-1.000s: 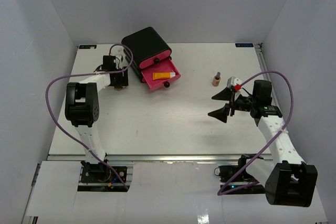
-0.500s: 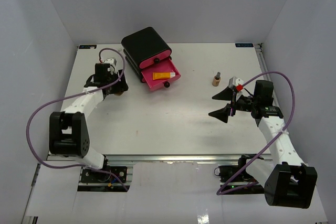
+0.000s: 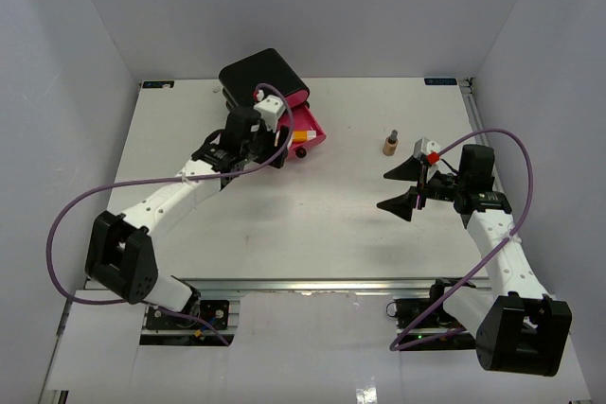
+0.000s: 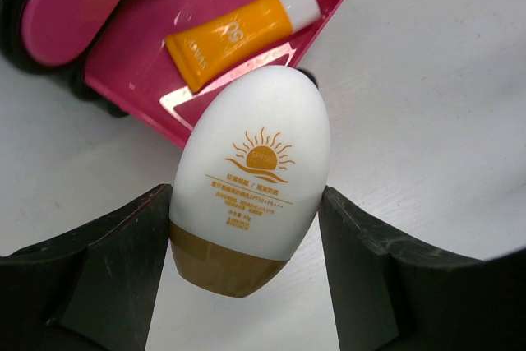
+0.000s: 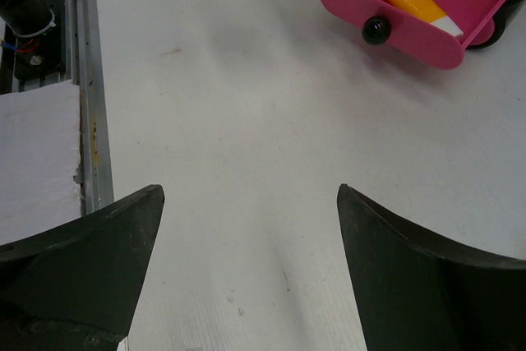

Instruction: Organize the makeup

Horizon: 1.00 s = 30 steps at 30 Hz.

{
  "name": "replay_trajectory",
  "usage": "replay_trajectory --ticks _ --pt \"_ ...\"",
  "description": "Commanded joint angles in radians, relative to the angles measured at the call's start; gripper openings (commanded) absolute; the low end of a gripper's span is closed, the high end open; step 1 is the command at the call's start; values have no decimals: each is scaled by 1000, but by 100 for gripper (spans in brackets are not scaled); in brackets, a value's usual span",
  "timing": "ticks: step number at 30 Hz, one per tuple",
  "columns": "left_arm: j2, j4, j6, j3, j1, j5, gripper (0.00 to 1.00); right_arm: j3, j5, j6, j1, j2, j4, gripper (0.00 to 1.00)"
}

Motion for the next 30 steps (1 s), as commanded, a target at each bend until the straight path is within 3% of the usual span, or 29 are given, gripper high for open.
replay_trajectory --ticks 1,14,30 --pt "95 -39 125 166 -44 -92 22 7 -23 -1 -10 -2 25 92" --pt "368 -83 205 442 -52 -123 23 6 -23 -3 -15 2 23 92" --pt "511 -93 257 550 -53 -144 29 7 -23 -3 -18 7 23 92"
